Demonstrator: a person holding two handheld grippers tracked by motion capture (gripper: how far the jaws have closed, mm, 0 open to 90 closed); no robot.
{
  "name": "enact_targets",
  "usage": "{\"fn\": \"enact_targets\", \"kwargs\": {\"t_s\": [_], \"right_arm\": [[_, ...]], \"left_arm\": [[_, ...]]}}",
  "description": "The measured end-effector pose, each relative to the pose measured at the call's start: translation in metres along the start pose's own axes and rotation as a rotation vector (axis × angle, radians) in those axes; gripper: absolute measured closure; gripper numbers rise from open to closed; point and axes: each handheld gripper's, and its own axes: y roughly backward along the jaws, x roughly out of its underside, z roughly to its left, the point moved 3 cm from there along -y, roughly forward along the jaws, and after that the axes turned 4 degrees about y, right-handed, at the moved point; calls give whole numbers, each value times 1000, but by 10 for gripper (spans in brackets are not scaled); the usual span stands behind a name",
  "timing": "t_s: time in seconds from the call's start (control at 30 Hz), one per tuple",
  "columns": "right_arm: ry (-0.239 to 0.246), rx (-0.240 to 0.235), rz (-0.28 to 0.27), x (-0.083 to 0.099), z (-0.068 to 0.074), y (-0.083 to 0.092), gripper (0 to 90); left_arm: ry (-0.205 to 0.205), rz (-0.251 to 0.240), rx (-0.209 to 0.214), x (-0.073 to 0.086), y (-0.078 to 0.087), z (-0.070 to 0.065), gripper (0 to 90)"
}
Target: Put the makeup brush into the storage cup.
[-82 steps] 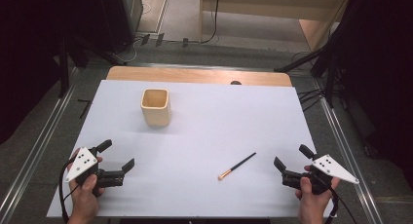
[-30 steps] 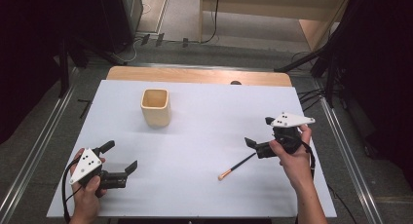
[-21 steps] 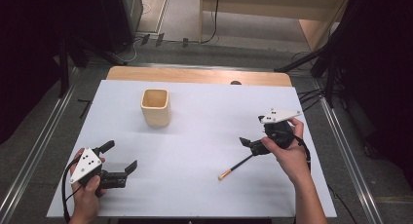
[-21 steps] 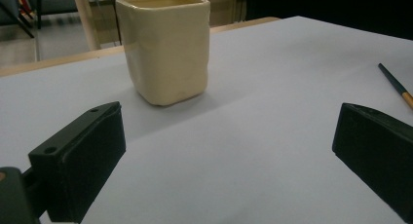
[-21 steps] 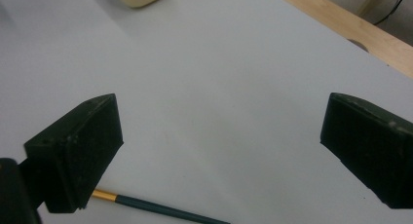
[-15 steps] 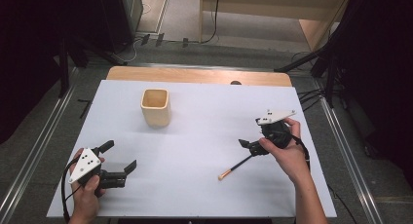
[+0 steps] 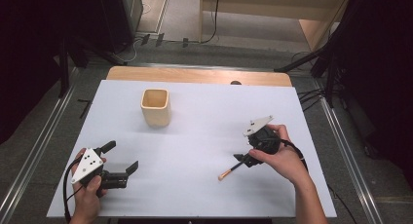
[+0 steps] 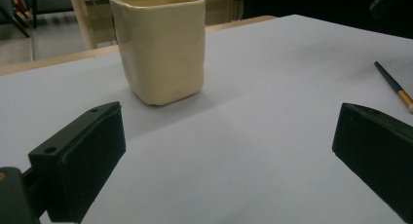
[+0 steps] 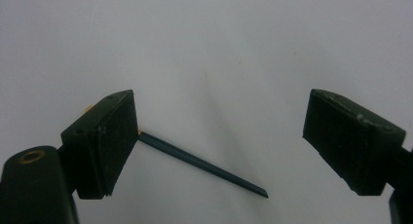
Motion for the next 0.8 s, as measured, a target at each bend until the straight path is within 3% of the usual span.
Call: {"fn": "enact_targets", "kwargs": {"t_s": [0.27, 0.57, 0.8], "right_arm": [[72, -66, 103, 4, 9, -15, 192], [144, -87, 210, 9, 16, -32, 251], [216, -113, 282, 14, 21, -43, 353]], "left_arm": [[1, 1, 2, 0, 0, 0, 0], [-1, 8, 2, 0, 0, 0, 0], [1, 7, 5, 0, -1, -1, 0]]}}
